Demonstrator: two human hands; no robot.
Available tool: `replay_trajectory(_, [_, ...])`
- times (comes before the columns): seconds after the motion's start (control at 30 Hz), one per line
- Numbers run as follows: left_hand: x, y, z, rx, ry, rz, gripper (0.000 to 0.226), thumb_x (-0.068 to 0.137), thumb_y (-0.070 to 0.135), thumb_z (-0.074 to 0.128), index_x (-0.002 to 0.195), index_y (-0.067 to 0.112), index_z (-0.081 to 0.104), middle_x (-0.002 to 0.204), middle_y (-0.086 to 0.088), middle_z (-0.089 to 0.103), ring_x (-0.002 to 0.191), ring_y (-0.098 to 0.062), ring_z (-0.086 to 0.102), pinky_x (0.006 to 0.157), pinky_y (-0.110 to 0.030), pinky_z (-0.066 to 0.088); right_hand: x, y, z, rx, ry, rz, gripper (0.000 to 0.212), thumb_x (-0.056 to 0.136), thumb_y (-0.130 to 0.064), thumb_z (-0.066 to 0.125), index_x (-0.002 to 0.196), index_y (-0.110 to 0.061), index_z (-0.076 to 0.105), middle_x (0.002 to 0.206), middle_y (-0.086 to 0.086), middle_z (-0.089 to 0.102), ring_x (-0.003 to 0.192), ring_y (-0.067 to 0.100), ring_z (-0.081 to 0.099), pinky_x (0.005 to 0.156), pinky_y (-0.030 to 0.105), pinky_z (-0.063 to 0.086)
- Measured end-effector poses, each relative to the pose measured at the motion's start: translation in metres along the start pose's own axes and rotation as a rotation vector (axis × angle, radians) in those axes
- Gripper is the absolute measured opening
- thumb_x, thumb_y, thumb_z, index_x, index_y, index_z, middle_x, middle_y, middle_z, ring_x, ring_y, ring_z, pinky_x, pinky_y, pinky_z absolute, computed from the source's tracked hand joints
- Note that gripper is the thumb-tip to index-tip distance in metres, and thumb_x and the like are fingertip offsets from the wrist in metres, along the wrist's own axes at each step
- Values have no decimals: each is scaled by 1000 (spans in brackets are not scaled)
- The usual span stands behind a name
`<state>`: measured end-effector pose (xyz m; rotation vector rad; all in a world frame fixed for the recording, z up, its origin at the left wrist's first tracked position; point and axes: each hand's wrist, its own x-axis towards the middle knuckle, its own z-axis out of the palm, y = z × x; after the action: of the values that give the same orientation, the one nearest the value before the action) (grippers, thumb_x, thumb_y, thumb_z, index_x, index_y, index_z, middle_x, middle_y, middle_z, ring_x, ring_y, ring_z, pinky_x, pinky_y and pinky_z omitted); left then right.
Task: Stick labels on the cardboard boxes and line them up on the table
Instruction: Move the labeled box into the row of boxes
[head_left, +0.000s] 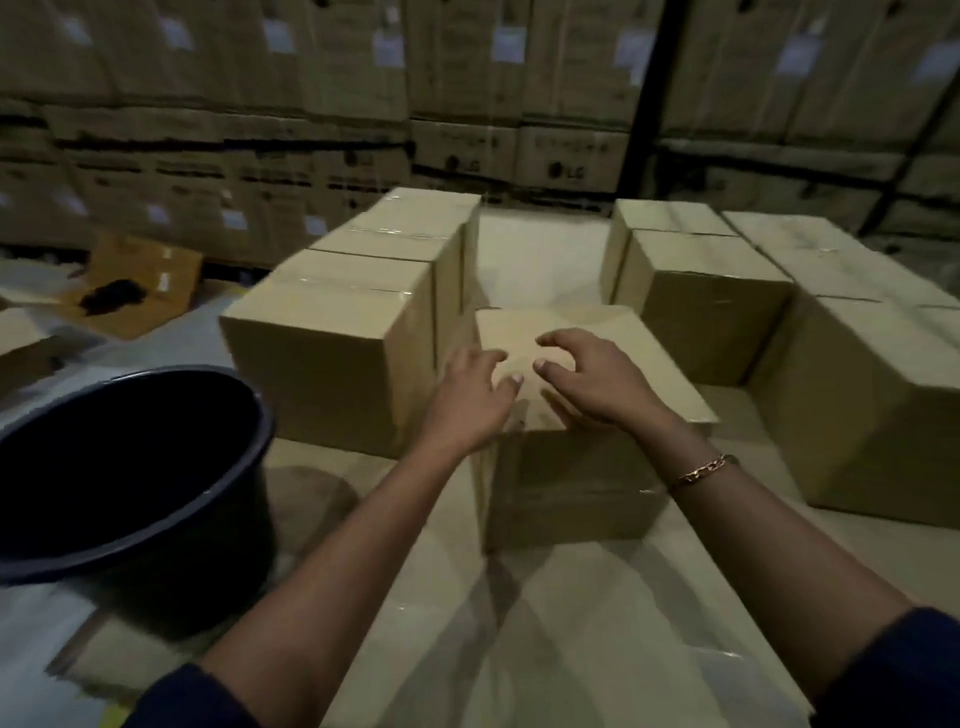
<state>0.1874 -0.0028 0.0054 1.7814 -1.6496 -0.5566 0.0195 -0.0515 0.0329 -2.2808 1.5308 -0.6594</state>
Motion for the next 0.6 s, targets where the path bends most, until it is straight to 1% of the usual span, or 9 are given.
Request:
replay_trajectory(0.07, [-4, 9, 31, 63, -62, -51, 55, 104, 50, 38, 156, 30, 34, 168, -4, 10, 151, -32, 20, 119, -48, 24, -19, 30, -4, -190, -90, 13, 58, 104, -49, 44, 155, -23, 39, 163, 0, 36, 147, 22, 37, 117, 42, 35])
replay_trajectory(0.1, [-8, 12, 41, 61, -55, -68, 57, 105, 51, 37, 157, 29, 31, 170, -3, 1, 152, -34, 18, 119, -48, 24, -30, 41, -2, -266, -146, 3, 62, 106, -52, 35, 160, -22, 30, 168, 1, 25, 153, 23, 26, 121, 42, 27])
replay_trajectory(0.13, [-10, 14, 49, 51, -23, -79, 57, 105, 51, 36, 157, 28, 32, 170, -2, -2, 151, -35, 21, 117, -48, 27, -39, 49, 1, -320, -187, -11, 65, 107, -56, 25, 162, -22, 22, 170, 0, 17, 156, 21, 17, 123, 41, 19])
replay_trajectory(0.2, [-15, 18, 53, 75, 35, -93, 55, 107, 50, 33, 157, 30, 33, 170, 1, -1, 148, -36, 28, 112, -48, 34, -47, 57, 6, -362, -221, -47, 68, 106, -60, 13, 163, -24, 14, 171, -3, 8, 157, 18, 7, 125, 40, 10])
replay_trajectory(0.3, [-18, 21, 48, 123, 34, -102, 55, 107, 51, 30, 159, 32, 29, 170, 1, -1, 149, -38, 25, 113, -52, 32, -40, 67, -2, -384, -246, -50, 75, 101, -69, 7, 163, -27, 8, 171, -5, 3, 158, 18, 3, 126, 44, 7])
replay_trajectory(0.4, [-16, 19, 48, 130, 17, -108, 56, 107, 52, 29, 159, 33, 27, 170, 3, -3, 151, -36, 20, 114, -53, 31, -38, 93, -20, -384, -236, 40, 80, 98, -73, 7, 164, -27, 6, 171, -3, 0, 158, 20, 1, 126, 49, 4])
replay_trajectory(0.47, [-14, 15, 51, 128, 43, -96, 57, 106, 55, 30, 159, 33, 28, 170, 3, -1, 152, -35, 19, 114, -54, 31, -42, 112, -28, -365, -196, 113, 82, 98, -73, 9, 164, -25, 7, 172, 0, 0, 158, 22, 0, 125, 50, 5])
replay_trajectory(0.53, [-14, 8, 54, 73, 104, -85, 63, 102, 61, 34, 158, 33, 27, 170, 3, 8, 151, -33, 23, 112, -56, 32, -48, 123, -30, -256, -106, 172, 82, 99, -73, 17, 164, -23, 11, 172, 0, 3, 158, 24, 6, 124, 52, 17])
replay_trajectory(0.6, [-23, 0, 58, -72, 176, -100, 73, 98, 69, 38, 159, 35, 21, 167, 1, 22, 148, -32, 29, 110, -59, 35, -59, 130, -26, 54, 29, 257, 82, 98, -72, 35, 163, -28, 13, 171, 0, 13, 155, 27, 20, 119, 54, 31])
